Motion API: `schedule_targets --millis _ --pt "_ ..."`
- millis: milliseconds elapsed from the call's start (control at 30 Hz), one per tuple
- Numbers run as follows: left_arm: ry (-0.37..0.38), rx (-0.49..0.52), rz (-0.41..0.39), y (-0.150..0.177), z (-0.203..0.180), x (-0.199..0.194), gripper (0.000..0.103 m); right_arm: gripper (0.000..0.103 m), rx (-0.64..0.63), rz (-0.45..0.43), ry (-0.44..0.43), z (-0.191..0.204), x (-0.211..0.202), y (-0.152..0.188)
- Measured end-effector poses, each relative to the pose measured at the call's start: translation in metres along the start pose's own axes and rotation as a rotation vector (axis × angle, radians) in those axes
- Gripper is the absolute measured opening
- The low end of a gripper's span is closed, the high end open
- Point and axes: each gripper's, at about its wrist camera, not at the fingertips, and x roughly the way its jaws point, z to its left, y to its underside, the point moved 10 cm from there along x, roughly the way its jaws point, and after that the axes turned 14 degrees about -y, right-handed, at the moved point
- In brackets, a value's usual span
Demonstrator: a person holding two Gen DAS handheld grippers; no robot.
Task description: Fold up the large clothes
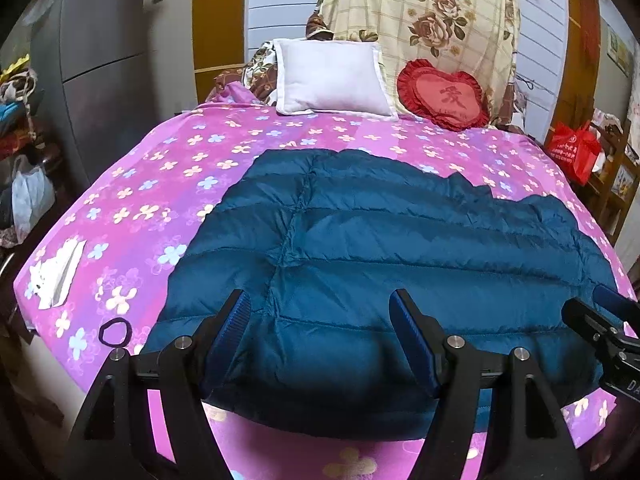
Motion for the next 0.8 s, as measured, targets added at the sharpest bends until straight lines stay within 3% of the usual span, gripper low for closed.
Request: schedule_targets --millis 800 --pt "-0.020 0.027 0.003 0.009 -0.014 0.005 0.053 0.093 0.024 0.006 0.040 -0.009 0.006 0.011"
